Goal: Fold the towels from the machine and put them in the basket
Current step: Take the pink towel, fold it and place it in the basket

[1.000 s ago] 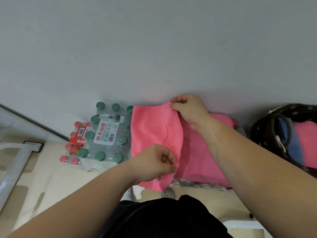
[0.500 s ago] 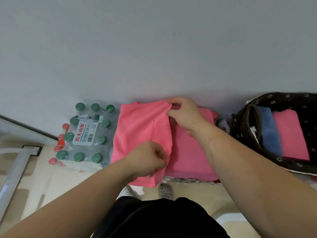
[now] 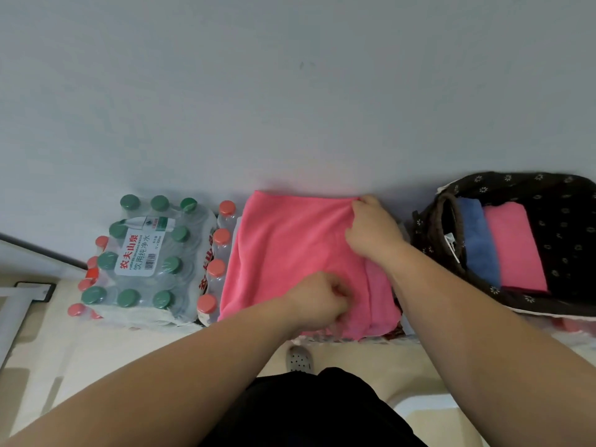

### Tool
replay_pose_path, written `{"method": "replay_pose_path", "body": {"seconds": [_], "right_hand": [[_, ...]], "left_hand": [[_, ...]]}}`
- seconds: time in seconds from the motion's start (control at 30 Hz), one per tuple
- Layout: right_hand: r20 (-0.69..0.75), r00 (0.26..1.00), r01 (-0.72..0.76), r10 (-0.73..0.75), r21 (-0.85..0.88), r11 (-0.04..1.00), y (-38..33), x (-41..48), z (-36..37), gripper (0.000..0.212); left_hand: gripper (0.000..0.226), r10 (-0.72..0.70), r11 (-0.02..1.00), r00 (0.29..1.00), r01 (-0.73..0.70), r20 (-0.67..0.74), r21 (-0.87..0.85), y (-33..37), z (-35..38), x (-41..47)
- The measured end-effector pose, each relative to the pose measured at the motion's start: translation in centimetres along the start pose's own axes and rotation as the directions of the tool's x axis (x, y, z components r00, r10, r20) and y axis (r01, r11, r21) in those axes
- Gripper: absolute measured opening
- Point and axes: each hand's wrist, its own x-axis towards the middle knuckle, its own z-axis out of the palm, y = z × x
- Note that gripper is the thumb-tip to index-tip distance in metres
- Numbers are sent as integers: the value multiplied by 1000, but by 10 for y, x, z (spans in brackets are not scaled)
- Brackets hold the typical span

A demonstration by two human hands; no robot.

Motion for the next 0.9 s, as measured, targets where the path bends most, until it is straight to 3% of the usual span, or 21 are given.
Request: {"method": "replay_pose_path", "body": {"seconds": [0.1, 0.2, 0.33, 0.4, 0.53, 0.77, 0.9], "right_hand": [[-108, 994, -9, 2, -62, 998, -9, -5, 2, 45], [-247, 956, 117, -157, -169, 979, -28, -10, 6, 37], [-203, 874, 430, -442, -106, 897, -74, -10, 22, 27], [-153, 831, 531, -535, -69, 845, -102, -8, 26, 27], [-139, 819, 531, -557, -187, 827, -145, 4, 27, 25], [-116, 891, 361, -438, -404, 841, -162, 29, 23, 24], [-85, 911, 326, -404, -454, 829, -157, 33, 18, 21]], "left_hand": [[22, 26, 1000, 999, -26, -45, 13, -1, -17, -6], [15, 47, 999, 973, -50, -225, -7, -16, -40, -23], [9, 2, 1000, 790, 5, -613, 10, -55, -66, -51], [11, -68, 997, 705, 77, -706, -19, -76, -75, -63], [12, -145, 983, 674, 181, -725, -28, -102, -79, -76], [19, -42, 925, 712, 293, -701, 242, -110, -73, -73], [30, -58, 892, 714, 352, -698, 285, -110, -74, -71]]}}
